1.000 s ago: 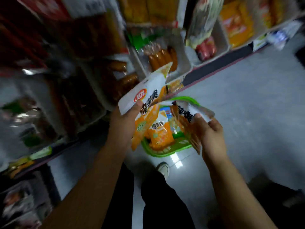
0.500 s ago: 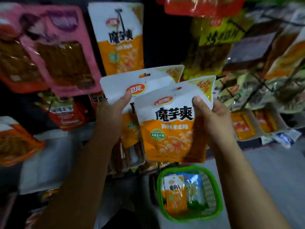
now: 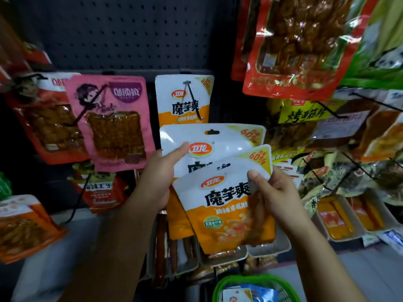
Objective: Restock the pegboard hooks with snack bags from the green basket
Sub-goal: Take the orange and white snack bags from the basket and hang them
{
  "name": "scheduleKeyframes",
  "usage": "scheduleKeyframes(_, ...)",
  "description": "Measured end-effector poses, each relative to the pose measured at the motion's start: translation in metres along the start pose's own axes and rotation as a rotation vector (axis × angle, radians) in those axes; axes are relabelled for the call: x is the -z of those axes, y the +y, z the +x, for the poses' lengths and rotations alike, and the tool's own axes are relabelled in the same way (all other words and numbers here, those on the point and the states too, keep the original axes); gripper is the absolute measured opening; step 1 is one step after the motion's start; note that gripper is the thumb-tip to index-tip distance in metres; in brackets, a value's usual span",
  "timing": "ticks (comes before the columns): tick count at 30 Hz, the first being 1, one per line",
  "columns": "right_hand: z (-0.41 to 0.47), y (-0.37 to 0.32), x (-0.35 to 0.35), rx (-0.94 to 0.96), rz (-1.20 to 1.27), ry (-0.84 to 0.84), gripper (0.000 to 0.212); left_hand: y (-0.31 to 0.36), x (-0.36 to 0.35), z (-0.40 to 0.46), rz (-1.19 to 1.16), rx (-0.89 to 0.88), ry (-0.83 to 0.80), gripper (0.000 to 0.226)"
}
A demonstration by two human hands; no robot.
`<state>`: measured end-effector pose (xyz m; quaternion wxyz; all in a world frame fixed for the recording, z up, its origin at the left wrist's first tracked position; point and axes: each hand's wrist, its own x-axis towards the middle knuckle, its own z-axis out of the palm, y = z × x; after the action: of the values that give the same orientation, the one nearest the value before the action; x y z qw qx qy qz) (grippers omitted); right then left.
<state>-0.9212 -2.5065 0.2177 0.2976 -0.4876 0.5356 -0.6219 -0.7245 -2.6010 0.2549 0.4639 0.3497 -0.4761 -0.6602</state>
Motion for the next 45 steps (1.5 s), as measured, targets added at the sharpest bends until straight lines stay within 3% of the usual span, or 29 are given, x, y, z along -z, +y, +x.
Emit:
scheduleKeyframes(4, 0.002, 0.006, -0.009, 0.038, -0.003, 0.013, 0.019, 0.003, 0.006, 0.003, 0.072, -0.117, 0.028, 0.013)
scheduleKeyframes(11, 0.016, -0.001, -0.022, 0.108, 0.056, 0.033, 0.012, 0.019, 0.009, 0.007, 0.089, -0.365, 0.077, 0.011)
scheduleKeyframes(15, 0.024, -0.004, -0.025, 0.105, 0.045, 0.005, 0.019, 0.018, 0.012, 0.016, 0.053, -0.304, 0.150, 0.015)
scheduleKeyframes(23, 0.030, 0.007, -0.029, -0.006, 0.006, 0.048, 0.012, 0.008, 0.015, 0.031, 0.068, -0.233, 0.172, 0.009)
scheduleKeyframes(32, 0.058, 0.013, -0.036, -0.130, -0.108, 0.112, 0.010, 0.008, 0.045, 0.065, 0.251, -0.301, 0.021, 0.016)
scheduleKeyframes(39, 0.115, 0.018, -0.053, -0.162, -0.191, 0.165, 0.010, 0.008, 0.045, 0.125, 0.331, -0.316, 0.157, 0.014)
scheduleKeyframes(45, 0.175, 0.025, -0.073, -0.195, -0.280, 0.236, 0.022, 0.023, 0.044, 0.175, 0.602, -0.349, 0.306, 0.022)
